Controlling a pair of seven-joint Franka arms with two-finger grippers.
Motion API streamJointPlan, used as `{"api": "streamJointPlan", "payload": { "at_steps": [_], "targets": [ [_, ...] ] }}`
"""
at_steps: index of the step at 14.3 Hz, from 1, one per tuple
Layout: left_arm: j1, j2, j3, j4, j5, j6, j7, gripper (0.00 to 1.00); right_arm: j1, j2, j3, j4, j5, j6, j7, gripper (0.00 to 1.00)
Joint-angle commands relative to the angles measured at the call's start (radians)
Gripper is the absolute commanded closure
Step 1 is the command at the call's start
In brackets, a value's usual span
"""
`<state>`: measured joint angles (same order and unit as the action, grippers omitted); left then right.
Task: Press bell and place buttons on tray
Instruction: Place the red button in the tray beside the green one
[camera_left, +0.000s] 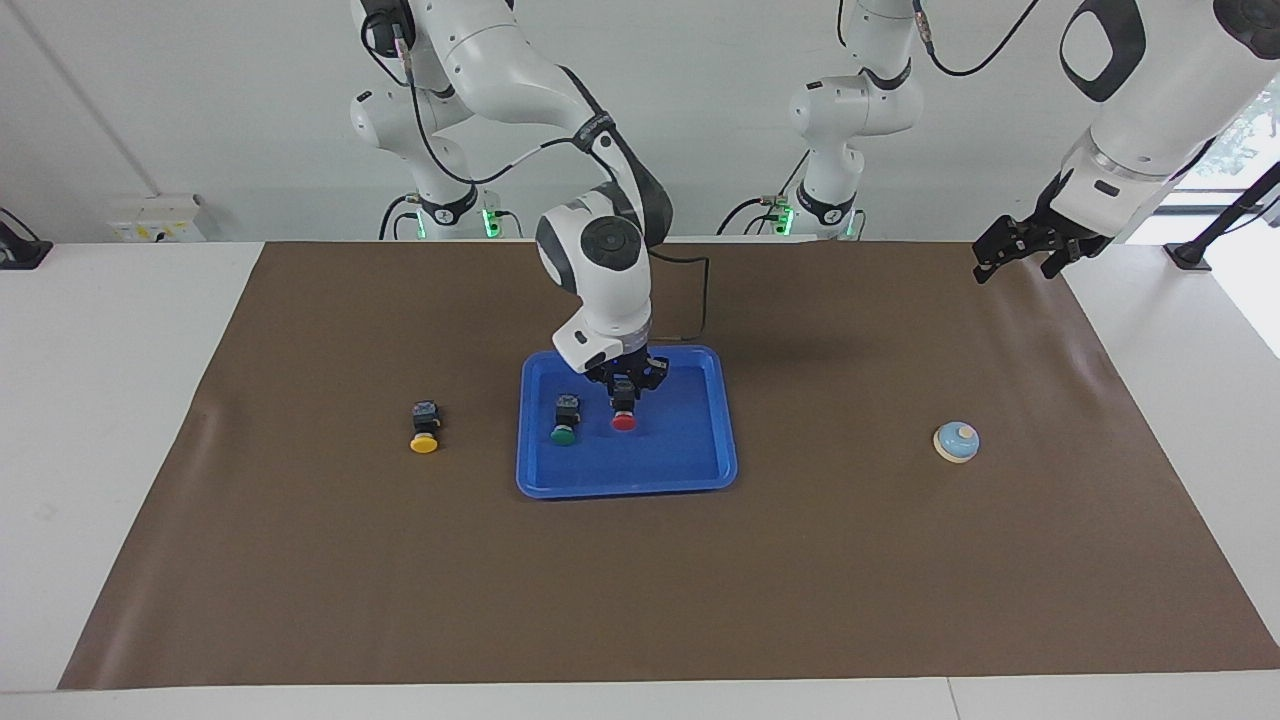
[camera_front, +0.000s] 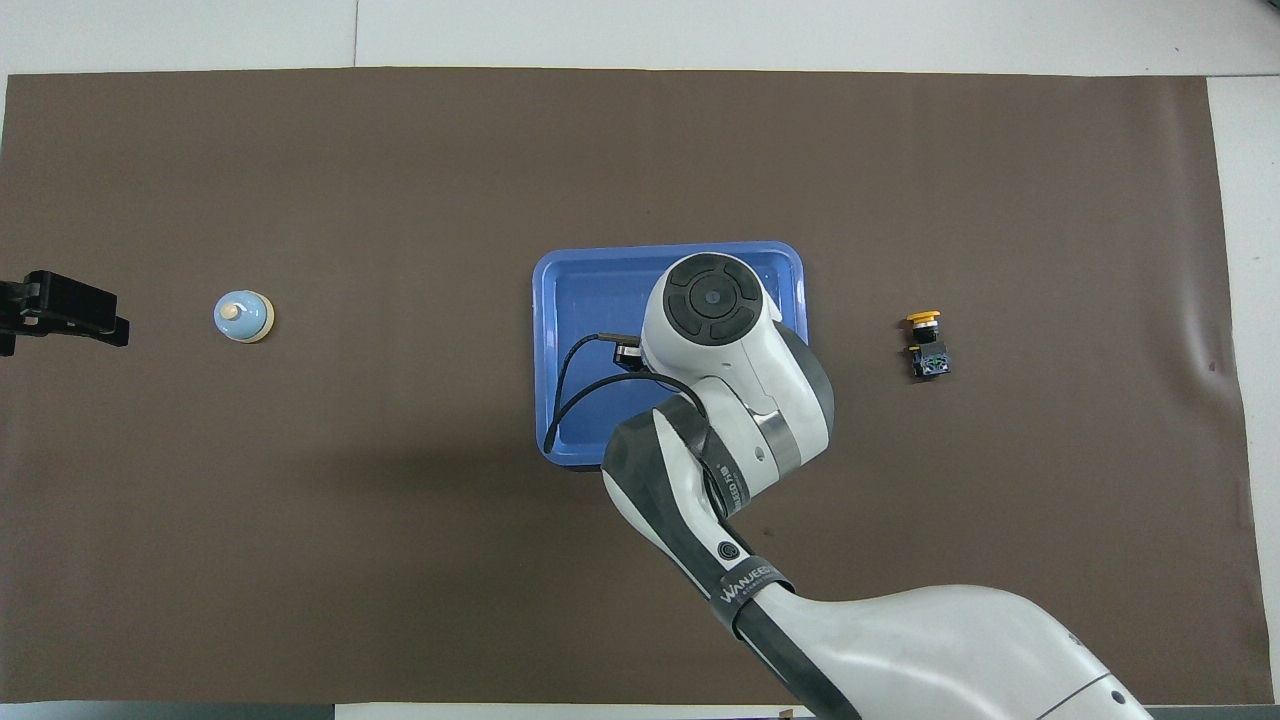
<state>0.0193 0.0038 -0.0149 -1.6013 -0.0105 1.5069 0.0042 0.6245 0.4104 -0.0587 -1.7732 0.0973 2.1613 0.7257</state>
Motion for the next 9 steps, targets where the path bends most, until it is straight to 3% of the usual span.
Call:
{"api": "streamJointPlan", "payload": {
  "at_steps": [1, 2, 6, 9],
  "targets": [
    [0.001, -0.018, 0.0, -0.017, 0.018, 0.01, 0.003, 0.0, 0.0, 0.008, -0.001, -0.006, 0.019, 0.011, 0.003, 0.09],
    [0.001, -0.018, 0.0, -0.017, 0.018, 0.01, 0.003, 0.0, 0.0, 0.008, -0.001, -0.009, 0.019, 0.014, 0.003, 0.0],
    [0.001, -0.018, 0.0, -0.017, 0.018, 0.01, 0.003, 0.0, -0.038, -0.011, -0.013, 0.018, 0.018, -0.052, -0.014, 0.0],
    [0.001, -0.018, 0.0, -0.017, 0.018, 0.01, 0.003, 0.0, -0.19, -0.082, -0.015, 0.009, 0.004, -0.161, -0.241, 0.0]
  ]
}}
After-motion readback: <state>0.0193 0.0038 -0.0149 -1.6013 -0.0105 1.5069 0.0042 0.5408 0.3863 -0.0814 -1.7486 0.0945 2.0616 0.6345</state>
